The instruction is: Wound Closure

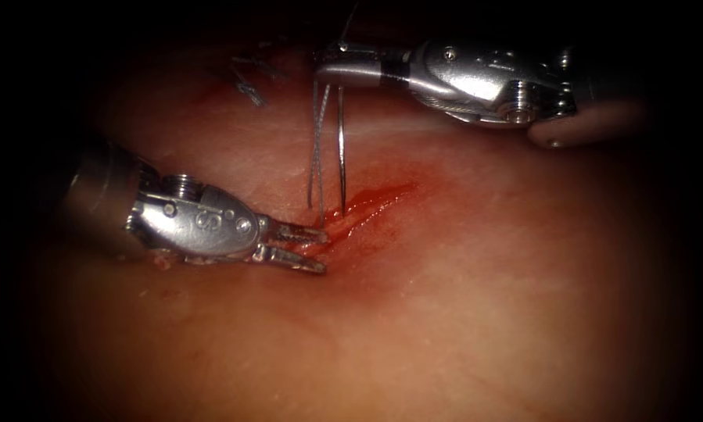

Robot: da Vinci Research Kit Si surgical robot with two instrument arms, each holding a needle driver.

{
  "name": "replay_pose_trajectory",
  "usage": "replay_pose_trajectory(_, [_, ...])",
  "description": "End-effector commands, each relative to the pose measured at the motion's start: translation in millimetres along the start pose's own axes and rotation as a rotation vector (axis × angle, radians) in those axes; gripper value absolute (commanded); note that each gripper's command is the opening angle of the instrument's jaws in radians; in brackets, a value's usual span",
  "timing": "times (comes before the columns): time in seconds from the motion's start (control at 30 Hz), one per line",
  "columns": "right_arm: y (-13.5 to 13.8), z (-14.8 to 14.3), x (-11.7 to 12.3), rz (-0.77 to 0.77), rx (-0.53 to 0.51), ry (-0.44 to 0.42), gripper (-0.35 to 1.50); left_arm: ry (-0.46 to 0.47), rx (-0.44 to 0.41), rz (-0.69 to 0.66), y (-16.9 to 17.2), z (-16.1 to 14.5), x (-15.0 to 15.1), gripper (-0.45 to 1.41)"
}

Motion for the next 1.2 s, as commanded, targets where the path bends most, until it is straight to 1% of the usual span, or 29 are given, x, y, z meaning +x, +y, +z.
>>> replay_pose_trajectory(0.03, [-0.1,0.7,-0.5,-0.029,0.008,0.004,-0.35,-0.001,-0.005,0.003,0.2,0.6,-0.3,-0.01])
replay_pose_trajectory(0.23, [-1.2,1.1,-0.5,-0.135,0.031,0.0,-0.35,-0.016,-0.01,0.0,0.3,0.3,-0.5,-0.01])
replay_pose_trajectory(0.47, [-2.0,1.7,-0.6,-0.211,0.039,-0.013,-0.35,-0.021,-0.014,0.0,0.4,-0.1,-0.4,-0.01])
replay_pose_trajectory(0.6, [-2.0,2.0,-1.0,-0.232,0.045,-0.024,-0.35,-0.024,-0.02,-0.001,0.6,-0.3,-0.3,-0.01])
replay_pose_trajectory(0.8, [-2.7,2.0,-2.7,-0.279,0.061,-0.056,-0.35,-0.024,-0.019,-0.001,0.7,-0.7,-0.2,-0.01])
replay_pose_trajectory(0.97, [-2.8,1.7,-3.5,-0.304,0.07,-0.07,-0.35,-0.024,-0.018,0.0,0.8,-1.0,-0.3,-0.01])
replay_pose_trajectory(1.07, [-2.8,1.5,-3.8,-0.306,0.072,-0.07,-0.35,-0.027,-0.017,0.0,0.8,-1.2,-0.2,-0.01])
replay_pose_trajectory(1.2, [-3.2,1.5,-3.7,-0.307,0.074,-0.072,-0.35,-0.027,-0.015,-0.001,0.8,-1.2,-0.1,-0.01])
